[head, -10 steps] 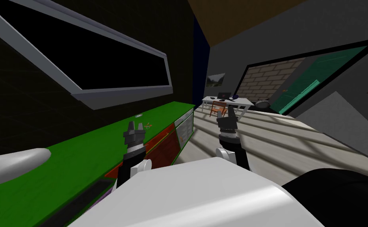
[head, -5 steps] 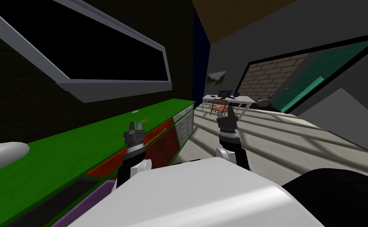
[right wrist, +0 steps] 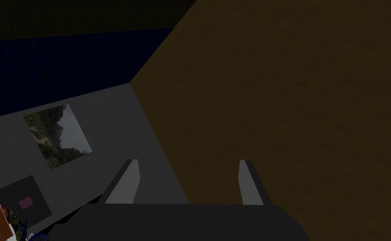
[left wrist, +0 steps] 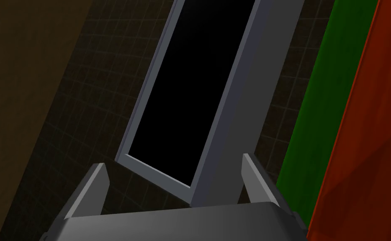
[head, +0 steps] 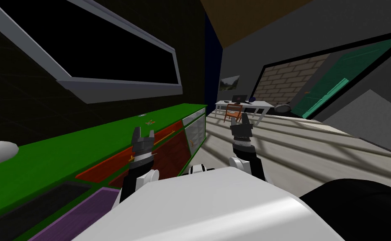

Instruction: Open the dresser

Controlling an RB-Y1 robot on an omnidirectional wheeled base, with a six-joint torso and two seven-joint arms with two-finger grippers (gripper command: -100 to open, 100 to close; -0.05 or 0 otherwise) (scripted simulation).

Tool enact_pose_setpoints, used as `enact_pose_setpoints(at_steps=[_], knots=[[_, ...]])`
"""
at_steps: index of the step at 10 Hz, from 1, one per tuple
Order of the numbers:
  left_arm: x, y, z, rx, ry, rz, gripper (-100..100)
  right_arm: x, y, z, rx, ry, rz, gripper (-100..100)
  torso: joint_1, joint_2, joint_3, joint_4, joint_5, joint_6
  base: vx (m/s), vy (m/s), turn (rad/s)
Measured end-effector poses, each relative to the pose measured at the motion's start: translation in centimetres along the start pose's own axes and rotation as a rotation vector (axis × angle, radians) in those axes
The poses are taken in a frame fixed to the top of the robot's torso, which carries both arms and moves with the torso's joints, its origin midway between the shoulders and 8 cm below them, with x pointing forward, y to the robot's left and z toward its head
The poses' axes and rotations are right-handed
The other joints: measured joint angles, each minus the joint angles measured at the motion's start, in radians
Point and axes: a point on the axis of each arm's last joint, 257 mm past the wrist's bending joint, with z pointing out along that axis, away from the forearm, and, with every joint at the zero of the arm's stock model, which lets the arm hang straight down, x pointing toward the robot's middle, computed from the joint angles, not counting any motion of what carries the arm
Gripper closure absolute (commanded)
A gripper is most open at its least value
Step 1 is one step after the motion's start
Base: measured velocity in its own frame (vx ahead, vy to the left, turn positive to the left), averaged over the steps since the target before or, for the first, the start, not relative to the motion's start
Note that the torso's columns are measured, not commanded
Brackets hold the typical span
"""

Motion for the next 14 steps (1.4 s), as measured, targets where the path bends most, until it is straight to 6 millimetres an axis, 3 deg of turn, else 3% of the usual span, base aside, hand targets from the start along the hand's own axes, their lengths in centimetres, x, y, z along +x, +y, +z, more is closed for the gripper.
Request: enact_pose_setpoints(at_steps=[14], knots=[[1.0,4.3,-0.4,-0.231,0.077,-0.009,-100,0.0,0.0,0.0,0.000,0.000,0.000,0,-0.003,-0.007,-0.008,0.002,-0.004,0.005,0.047,-0.060,0.000]])
